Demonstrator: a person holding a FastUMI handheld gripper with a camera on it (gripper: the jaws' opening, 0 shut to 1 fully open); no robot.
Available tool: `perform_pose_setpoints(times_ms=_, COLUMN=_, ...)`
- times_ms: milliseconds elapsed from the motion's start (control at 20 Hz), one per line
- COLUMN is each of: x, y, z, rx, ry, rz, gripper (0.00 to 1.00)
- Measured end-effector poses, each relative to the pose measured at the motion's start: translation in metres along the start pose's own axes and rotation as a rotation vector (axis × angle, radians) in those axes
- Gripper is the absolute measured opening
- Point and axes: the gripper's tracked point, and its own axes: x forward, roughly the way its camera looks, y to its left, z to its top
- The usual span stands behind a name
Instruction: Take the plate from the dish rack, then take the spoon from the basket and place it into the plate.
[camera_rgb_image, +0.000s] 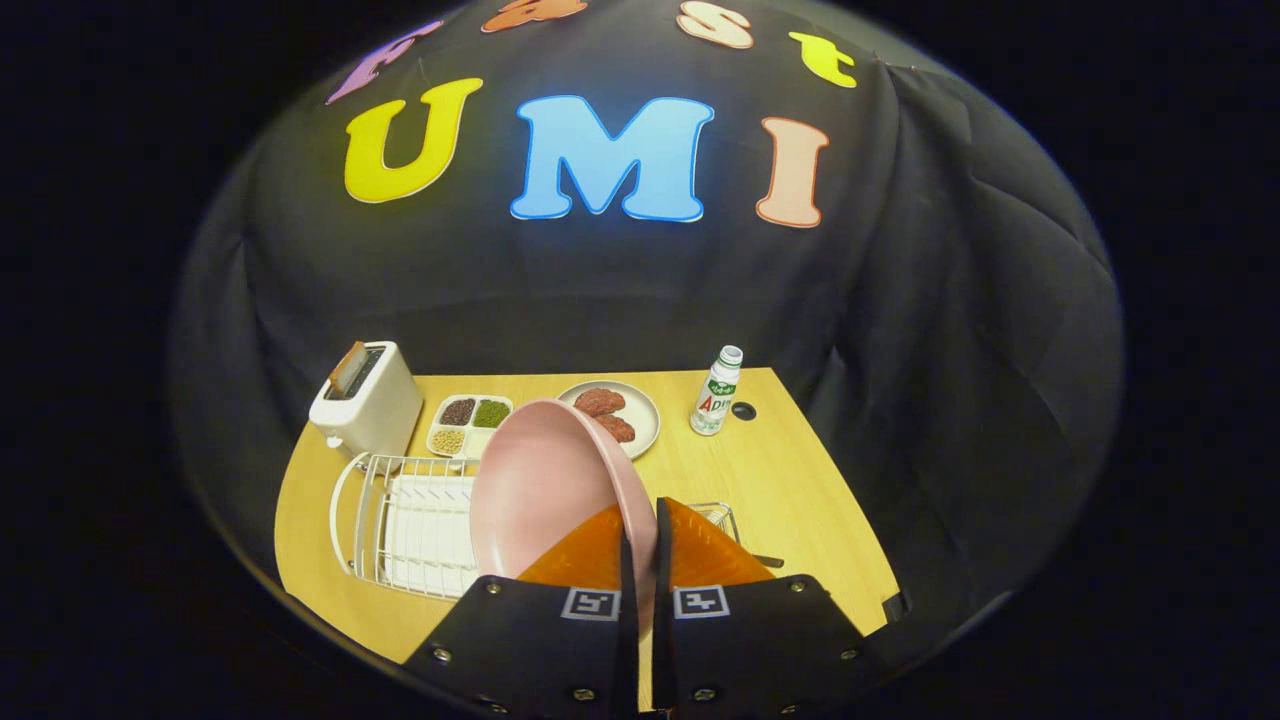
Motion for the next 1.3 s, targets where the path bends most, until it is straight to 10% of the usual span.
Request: perform_pose_setpoints(times_ms=1300, x=0.057, y=-0.026, z=-0.265, rx=0.124, ry=0.377, rz=0.343, gripper=0.05)
